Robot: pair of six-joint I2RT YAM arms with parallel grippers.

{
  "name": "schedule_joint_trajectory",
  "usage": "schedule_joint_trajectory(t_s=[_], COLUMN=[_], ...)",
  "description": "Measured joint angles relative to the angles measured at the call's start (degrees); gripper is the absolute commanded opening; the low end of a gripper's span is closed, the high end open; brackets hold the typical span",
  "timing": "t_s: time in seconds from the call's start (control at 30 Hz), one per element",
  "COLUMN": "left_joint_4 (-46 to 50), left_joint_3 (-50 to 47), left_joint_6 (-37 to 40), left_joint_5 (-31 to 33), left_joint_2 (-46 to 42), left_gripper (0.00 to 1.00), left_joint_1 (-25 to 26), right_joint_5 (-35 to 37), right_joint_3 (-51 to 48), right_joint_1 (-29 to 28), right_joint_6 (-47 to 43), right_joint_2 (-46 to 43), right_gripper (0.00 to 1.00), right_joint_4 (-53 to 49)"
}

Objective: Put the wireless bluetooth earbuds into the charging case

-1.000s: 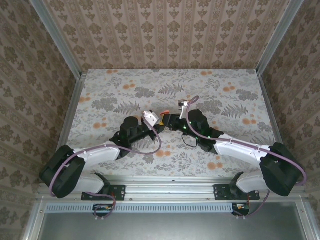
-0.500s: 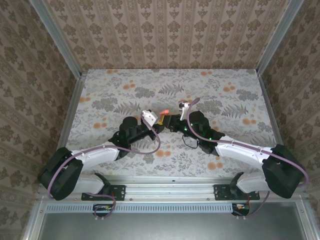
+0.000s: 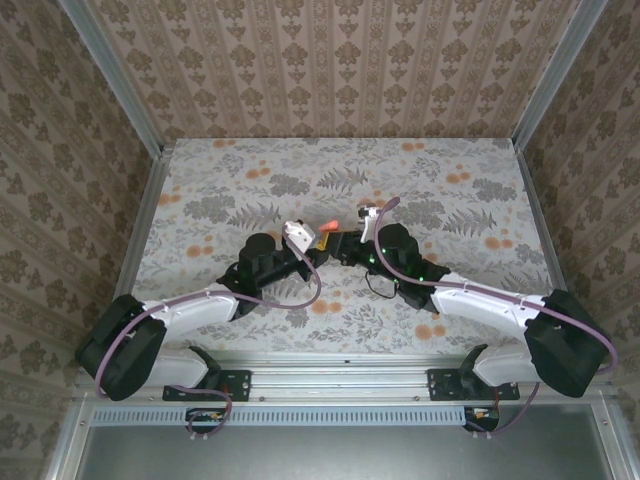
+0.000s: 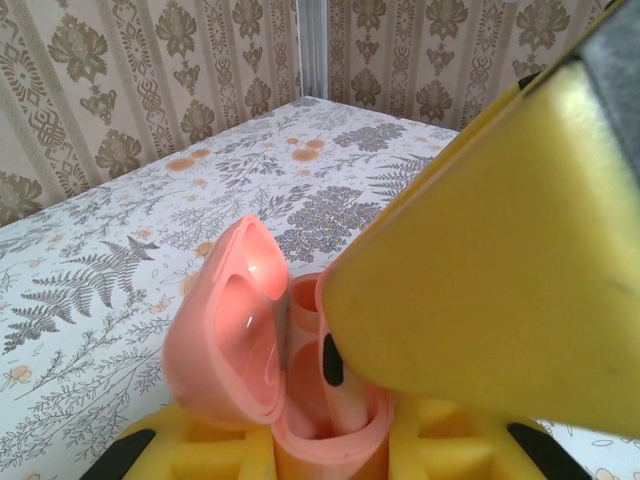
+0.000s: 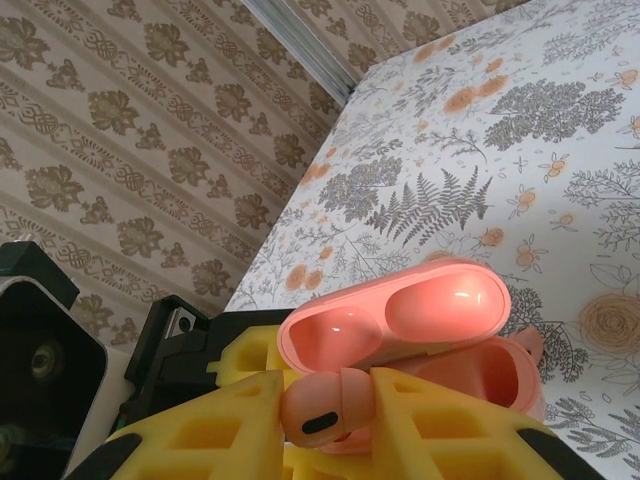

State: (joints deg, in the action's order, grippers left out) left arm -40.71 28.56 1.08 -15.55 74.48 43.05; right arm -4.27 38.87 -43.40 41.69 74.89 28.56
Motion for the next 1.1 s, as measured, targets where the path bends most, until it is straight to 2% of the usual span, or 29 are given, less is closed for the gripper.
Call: schedule_joint_trajectory(t_s=[1.1], left_joint_4=[1.99], left_joint_3=[0.02], left_joint_6=[0.48], left_joint_5=[-3.21], left_joint_2=[-1.90], left_gripper=[0.16], left_joint_1=[-0.04], right_joint_5=[-0.26], right_joint_3=[-0.48], right_joint_1=[0.00], right_joint_6=[-2.32], right_joint_2=[-2.86], right_gripper=[0.32], right_joint_4=[-3.21])
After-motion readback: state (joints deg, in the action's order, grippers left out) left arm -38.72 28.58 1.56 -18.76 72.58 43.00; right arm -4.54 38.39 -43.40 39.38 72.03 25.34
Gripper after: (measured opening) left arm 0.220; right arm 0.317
